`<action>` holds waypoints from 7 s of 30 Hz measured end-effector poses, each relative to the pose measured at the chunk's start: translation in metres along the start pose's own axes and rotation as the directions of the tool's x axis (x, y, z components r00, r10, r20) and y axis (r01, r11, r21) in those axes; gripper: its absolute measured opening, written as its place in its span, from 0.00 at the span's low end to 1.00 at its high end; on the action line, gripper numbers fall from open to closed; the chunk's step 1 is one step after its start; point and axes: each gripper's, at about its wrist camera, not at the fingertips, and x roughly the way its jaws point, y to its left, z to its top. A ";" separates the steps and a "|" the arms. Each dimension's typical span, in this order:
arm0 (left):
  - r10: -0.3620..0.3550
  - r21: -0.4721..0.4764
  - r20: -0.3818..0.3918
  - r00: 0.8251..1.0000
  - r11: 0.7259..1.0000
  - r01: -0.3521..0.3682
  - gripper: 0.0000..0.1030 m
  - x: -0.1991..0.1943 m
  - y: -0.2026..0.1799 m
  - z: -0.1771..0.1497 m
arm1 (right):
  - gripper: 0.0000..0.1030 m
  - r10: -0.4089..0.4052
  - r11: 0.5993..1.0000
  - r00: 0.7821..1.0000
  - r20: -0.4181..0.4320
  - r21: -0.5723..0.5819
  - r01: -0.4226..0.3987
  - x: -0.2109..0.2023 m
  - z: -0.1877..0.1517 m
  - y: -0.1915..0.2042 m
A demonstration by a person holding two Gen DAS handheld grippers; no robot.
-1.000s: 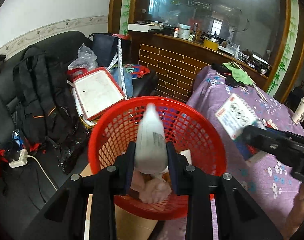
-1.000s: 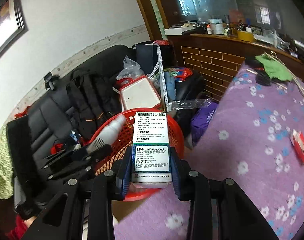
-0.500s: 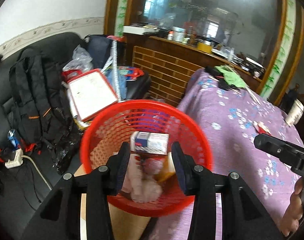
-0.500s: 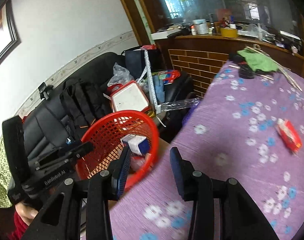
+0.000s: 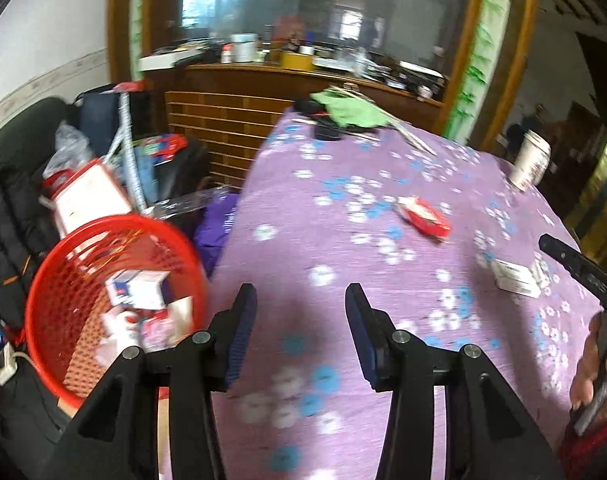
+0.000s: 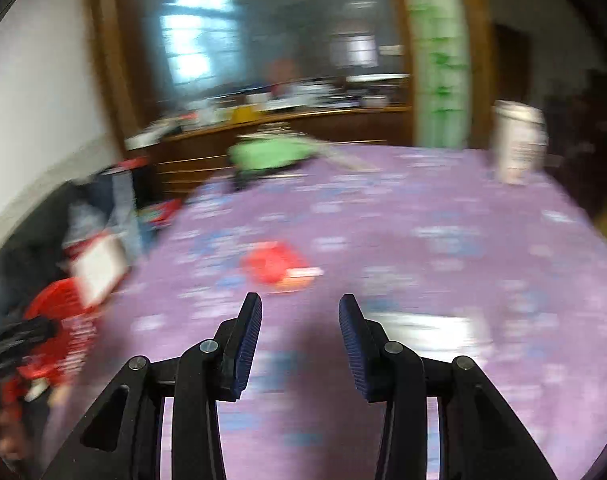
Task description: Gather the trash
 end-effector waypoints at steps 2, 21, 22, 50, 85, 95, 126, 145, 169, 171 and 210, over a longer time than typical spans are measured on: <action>-0.020 0.017 -0.017 1.000 1.000 0.020 0.48 0.007 -0.018 0.006 | 0.42 -0.137 0.990 0.990 -0.035 0.034 0.138 0.011 0.000 -0.042; -0.062 -0.012 -0.155 0.986 0.998 0.061 0.49 0.088 -0.107 0.052 | 0.00 -0.137 0.978 0.984 -0.112 0.140 0.152 0.048 -0.029 -0.127; -0.056 -0.019 -0.159 0.986 0.998 0.054 0.49 0.094 -0.109 0.055 | 0.00 -0.138 0.978 0.985 -0.101 0.144 0.152 0.045 -0.028 -0.127; -0.036 -0.014 -0.146 0.989 0.999 0.034 0.02 0.157 -0.140 0.062 | 0.40 0.065 0.957 0.996 -0.068 0.287 -0.043 0.042 -0.025 -0.142; -0.040 0.080 0.086 0.996 0.996 0.033 0.02 0.082 -0.125 0.006 | 0.06 0.091 0.995 0.987 0.135 0.031 -0.096 0.002 -0.024 -0.072; -0.036 0.085 0.078 0.996 0.996 0.030 0.02 0.084 -0.124 0.005 | 0.06 0.099 0.994 0.986 0.133 0.026 -0.103 0.002 -0.025 -0.071; -0.014 0.097 0.082 0.996 0.995 0.006 0.02 0.086 -0.127 0.000 | 0.06 0.085 0.996 0.988 0.129 0.014 -0.088 0.002 -0.025 -0.069; 0.049 -0.011 0.177 0.983 0.999 -0.047 0.02 -0.011 -0.049 -0.001 | 0.06 0.202 0.979 0.971 0.128 -0.036 -0.199 -0.037 -0.019 0.016; 0.289 -0.306 0.098 0.952 0.919 -0.248 0.51 -0.042 0.198 -0.049 | 0.13 0.448 0.821 0.888 -0.102 -0.345 -0.454 0.018 -0.037 0.323; 0.313 -0.304 0.124 0.942 0.915 -0.264 0.51 -0.050 0.193 -0.053 | 0.14 0.460 0.827 0.882 -0.098 -0.315 -0.466 0.011 -0.036 0.308; 0.533 -0.172 0.287 0.796 0.846 -0.504 1.00 -0.164 0.073 -0.178 | 0.98 0.129 0.931 0.978 0.162 -0.359 -0.064 -0.162 -0.162 0.181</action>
